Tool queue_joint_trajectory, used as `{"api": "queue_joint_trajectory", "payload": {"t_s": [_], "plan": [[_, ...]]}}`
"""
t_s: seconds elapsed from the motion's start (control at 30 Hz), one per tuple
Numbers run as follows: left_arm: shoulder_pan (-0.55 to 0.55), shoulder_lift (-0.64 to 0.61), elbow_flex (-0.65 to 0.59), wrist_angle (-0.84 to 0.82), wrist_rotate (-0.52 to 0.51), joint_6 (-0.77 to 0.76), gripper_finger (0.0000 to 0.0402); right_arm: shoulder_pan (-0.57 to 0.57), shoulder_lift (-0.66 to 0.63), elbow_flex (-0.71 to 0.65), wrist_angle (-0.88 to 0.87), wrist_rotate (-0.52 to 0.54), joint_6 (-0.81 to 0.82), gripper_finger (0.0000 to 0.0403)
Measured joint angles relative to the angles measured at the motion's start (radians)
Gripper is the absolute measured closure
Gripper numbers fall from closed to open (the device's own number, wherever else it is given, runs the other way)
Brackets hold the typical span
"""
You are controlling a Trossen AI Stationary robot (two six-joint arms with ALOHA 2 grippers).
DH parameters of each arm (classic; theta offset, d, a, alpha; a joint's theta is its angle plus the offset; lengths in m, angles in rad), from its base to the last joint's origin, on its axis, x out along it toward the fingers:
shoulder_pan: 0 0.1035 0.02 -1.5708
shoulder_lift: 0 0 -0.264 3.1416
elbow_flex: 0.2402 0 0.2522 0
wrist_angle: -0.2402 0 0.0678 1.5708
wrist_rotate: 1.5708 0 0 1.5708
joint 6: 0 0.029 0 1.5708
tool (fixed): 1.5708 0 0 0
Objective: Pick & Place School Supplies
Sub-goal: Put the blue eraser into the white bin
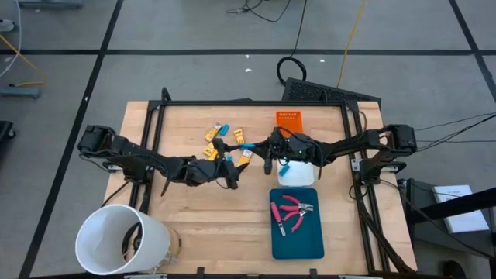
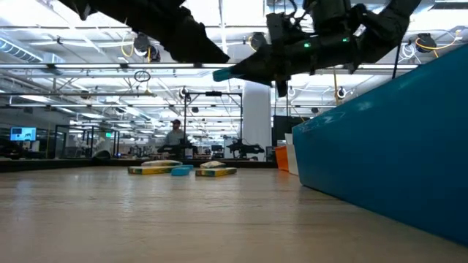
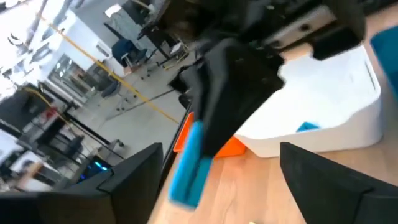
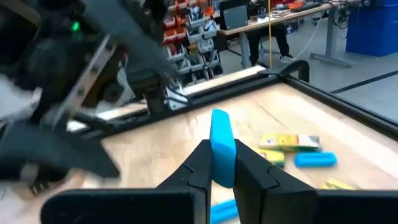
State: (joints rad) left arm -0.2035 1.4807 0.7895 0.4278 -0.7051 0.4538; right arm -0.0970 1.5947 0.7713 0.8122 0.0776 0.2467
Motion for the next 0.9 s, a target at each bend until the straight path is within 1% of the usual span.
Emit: {"api": "queue_joint_trajectory", "payload": {"t_s": [0.13, 0.27, 0.33, 0.47, 0.6, 0.67, 0.77, 0.9], "plan": [[0.014, -0.053, 0.0, -0.093, 0.063, -0.082, 0.007, 0.02, -0.08, -0.053, 0.0, 0.01, -0.037, 0.0376], [0.051, -0.085, -0.001, -0.179, 0.172, -0.169, 0.0078, 0.046, -0.172, -0.123, -0.002, 0.058, -0.08, 0.0376], [0.074, -0.089, 0.0, -0.19, 0.226, -0.198, 0.0085, 0.056, -0.222, -0.16, -0.02, 0.083, -0.097, 0.0376], [0.12, -0.088, -0.009, -0.197, 0.301, -0.229, 0.0103, 0.073, -0.331, -0.225, -0.062, 0.112, -0.106, 0.0376], [0.17, -0.088, -0.044, -0.185, 0.334, -0.264, 0.012, 0.092, -0.443, -0.287, -0.138, 0.154, -0.104, 0.0376], [0.194, -0.088, -0.072, -0.14, 0.358, -0.285, 0.0126, 0.105, -0.503, -0.309, -0.182, 0.179, -0.102, 0.0376], [0.226, -0.088, -0.135, -0.026, 0.405, -0.302, 0.0132, 0.119, -0.58, -0.336, -0.272, 0.211, -0.082, 0.0376], [0.263, -0.088, -0.237, 0.163, 0.454, -0.334, 0.0138, 0.125, -0.66, -0.348, -0.423, 0.215, -0.023, 0.0376]]}}
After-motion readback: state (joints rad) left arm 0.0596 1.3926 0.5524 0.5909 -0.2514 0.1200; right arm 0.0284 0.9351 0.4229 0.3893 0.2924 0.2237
